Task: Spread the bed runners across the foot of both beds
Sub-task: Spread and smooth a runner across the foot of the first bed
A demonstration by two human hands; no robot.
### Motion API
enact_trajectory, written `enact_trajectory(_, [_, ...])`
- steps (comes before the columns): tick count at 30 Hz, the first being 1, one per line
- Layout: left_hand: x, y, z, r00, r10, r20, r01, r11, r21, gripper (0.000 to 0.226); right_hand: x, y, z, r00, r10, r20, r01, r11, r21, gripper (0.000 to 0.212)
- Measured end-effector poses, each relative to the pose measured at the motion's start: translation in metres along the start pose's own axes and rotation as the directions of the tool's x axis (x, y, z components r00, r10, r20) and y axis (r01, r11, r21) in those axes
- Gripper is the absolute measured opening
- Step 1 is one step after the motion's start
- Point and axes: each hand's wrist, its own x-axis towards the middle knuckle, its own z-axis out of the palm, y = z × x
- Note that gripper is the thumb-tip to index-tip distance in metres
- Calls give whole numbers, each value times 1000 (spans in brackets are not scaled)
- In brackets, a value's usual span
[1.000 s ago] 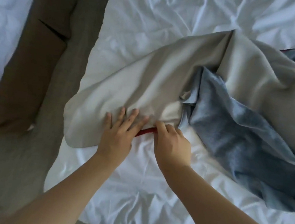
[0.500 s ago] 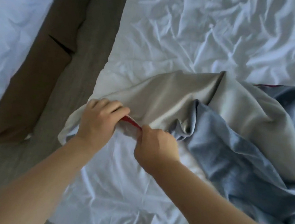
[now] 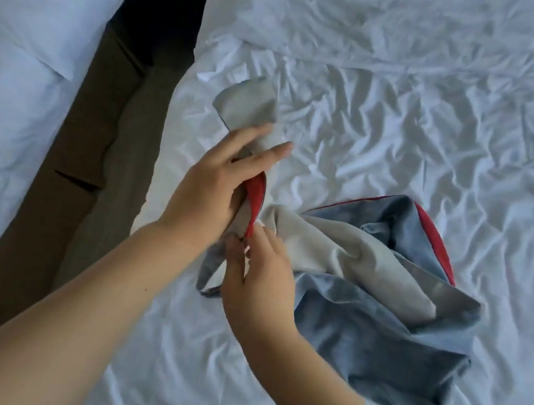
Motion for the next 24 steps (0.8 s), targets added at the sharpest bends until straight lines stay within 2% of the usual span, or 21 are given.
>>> enact_trajectory(3, [46, 56, 26, 999, 36, -6, -37, 995, -92, 56, 11, 13, -59, 991, -18, -133, 32, 994, 104, 4])
enact_trajectory(7, [116, 156, 66, 976, 211, 58, -198, 965, -173, 53, 24, 25, -155, 940, 53, -336, 22, 976, 215, 35])
enact_trajectory(11, [178, 270, 107, 870, 484, 96, -458, 865, -206, 47, 32, 40, -257, 790, 117, -602, 90, 949, 303, 46])
enact_trajectory(13, [196, 322, 136, 819, 566, 91, -543, 817, -193, 49, 28, 58, -317, 666, 137, -733, 118, 951, 285, 44])
enact_trajectory(16, [188, 356, 188, 824, 556, 110, -539, 829, -151, 50, 10, 103, -396, 490, 245, -837, 73, 945, 319, 36])
enact_trajectory(19, [148, 344, 242, 832, 529, 170, -508, 848, -153, 46, -23, 160, -451, 351, 270, -897, 14, 956, 293, 38])
enact_trajectory(22, [94, 311, 287, 845, 454, 282, -444, 890, -103, 47, -59, 218, -476, 237, 286, -929, -88, 958, 273, 36])
enact_trajectory(24, [59, 286, 309, 843, 388, 372, -413, 911, -15, 53, -81, 255, -475, 211, 361, -908, -167, 929, 331, 36])
